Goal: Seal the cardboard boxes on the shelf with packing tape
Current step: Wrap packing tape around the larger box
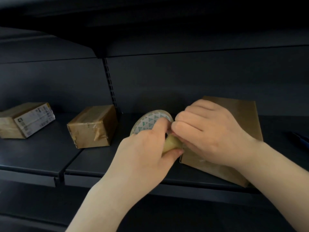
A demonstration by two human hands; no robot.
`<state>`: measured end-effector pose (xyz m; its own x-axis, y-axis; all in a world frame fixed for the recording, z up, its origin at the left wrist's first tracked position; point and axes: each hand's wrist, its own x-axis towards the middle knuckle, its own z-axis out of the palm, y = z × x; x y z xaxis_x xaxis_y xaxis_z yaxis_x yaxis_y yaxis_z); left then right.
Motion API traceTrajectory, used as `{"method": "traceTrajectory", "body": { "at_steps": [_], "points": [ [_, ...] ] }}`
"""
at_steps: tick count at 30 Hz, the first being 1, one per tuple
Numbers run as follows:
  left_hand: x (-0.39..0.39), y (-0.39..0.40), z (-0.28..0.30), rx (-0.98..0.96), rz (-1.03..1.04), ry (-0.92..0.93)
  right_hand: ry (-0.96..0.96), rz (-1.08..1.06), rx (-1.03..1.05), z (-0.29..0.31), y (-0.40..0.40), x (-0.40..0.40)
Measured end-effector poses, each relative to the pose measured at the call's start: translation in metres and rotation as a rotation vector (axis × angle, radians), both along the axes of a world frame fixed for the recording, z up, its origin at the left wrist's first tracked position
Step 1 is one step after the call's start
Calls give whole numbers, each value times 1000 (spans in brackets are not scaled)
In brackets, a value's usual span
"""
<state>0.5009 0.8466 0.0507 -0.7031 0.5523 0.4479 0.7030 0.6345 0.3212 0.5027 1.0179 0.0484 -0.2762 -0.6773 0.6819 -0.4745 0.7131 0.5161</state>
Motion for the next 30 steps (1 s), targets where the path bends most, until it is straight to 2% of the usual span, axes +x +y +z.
{"method": "traceTrajectory", "body": {
  "at_steps": [7, 11, 15, 18, 22, 25, 28, 30],
  "points": [
    [-3, -1, 4, 83, -56, -181, -78, 119, 11, 4, -5, 1],
    [-4, -4, 13, 224, -118, -354, -242, 91, -149, 15, -10, 10],
    [2, 3, 23, 338, -172, -484, -579, 217, -361, 34, -3, 7],
    [2, 7, 26, 376, -201, -578, -707, 227, -353, 44, 2, 5],
    [1, 8, 26, 381, -256, -647, -734, 198, -287, 50, 8, 5],
    [-5, -3, 23, 394, -418, -687, -757, 220, -311, 58, 15, 11],
    [-9, -17, 20, 458, -731, -765, -1023, 386, -549, 68, 30, 7],
    [-10, -20, 18, 535, -809, -865, -1162, 523, -662, 67, 37, 0]
  ]
}}
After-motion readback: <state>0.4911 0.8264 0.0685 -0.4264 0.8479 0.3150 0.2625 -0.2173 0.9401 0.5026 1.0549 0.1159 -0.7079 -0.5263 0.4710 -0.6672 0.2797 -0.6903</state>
